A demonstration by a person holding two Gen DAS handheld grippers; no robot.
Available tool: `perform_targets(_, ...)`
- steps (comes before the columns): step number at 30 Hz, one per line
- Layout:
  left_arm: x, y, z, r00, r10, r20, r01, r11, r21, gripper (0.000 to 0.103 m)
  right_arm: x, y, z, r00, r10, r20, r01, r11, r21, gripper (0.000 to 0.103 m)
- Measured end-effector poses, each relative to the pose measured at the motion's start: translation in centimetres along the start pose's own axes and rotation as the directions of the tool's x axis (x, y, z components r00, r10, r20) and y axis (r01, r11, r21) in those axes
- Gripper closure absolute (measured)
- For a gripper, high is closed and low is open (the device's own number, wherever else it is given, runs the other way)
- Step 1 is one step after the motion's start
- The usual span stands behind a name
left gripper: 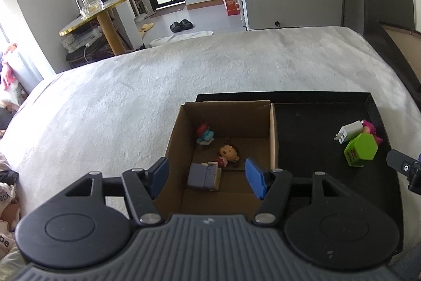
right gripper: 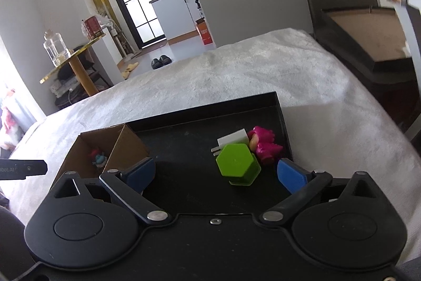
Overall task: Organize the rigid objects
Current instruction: 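Move the right tool to the green hexagonal cup and grasp it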
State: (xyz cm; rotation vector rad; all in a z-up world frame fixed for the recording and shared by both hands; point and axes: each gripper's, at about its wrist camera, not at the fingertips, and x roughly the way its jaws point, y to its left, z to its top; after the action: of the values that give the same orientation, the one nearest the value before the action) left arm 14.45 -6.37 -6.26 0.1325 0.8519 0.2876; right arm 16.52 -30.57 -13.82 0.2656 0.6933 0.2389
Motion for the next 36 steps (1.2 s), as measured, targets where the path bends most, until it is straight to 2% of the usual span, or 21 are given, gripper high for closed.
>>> perform_targets(4, 0.3, -0.8, -0.3, 1.000, 0.009, -0.015, -0.008, 1.000, 0.014, 0.040, 0.5, -0.9, -0.6, 1.000, -0.004, 0.003, 0.004, 1.000, 0.003, 0.003)
perform_targets(7, 0.7, -1.7, -0.4, 1.000, 0.018, -0.024, -0.017, 0.999, 0.037, 0.040, 0.9, -1.0, -0.9, 0.999, -0.038, 0.014, 0.038, 0.999, -0.021, 0.004)
perform_targets(10, 1.0, -2.4, -0.5, 0.999, 0.014, -0.028, -0.013, 0.999, 0.046, 0.040, 1.2, -0.9, -0.9, 1.000, -0.018, 0.020, 0.019, 0.999, -0.031, 0.004)
perform_targets(15, 1.7, -3.8, -0.5, 0.999, 0.017, -0.043, -0.014, 0.997, 0.072, 0.040, 2.4, -0.2, -0.8, 0.999, -0.042, 0.032, 0.045, 0.994, -0.097, 0.005)
perform_targets(18, 2.1, -4.4, -0.3, 0.999, 0.012, -0.052, -0.008, 0.997, 0.075, 0.040, 3.3, -0.2, -0.7, 1.000, -0.023, 0.012, 0.024, 0.995, -0.097, 0.011)
perform_targets(33, 4.9, -5.6, 1.0, 0.995, 0.050, -0.083, -0.041, 0.993, 0.110, 0.040, 6.5, -0.2, -0.8, 0.999, -0.029, -0.046, 0.024, 0.995, -0.094, 0.012)
perform_targets(36, 5.5, -5.5, 1.2, 0.994, 0.056, -0.096, -0.045, 0.993, 0.105, 0.040, 7.4, -0.1, -0.9, 0.997, -0.039, -0.062, 0.033, 0.994, -0.101, 0.017)
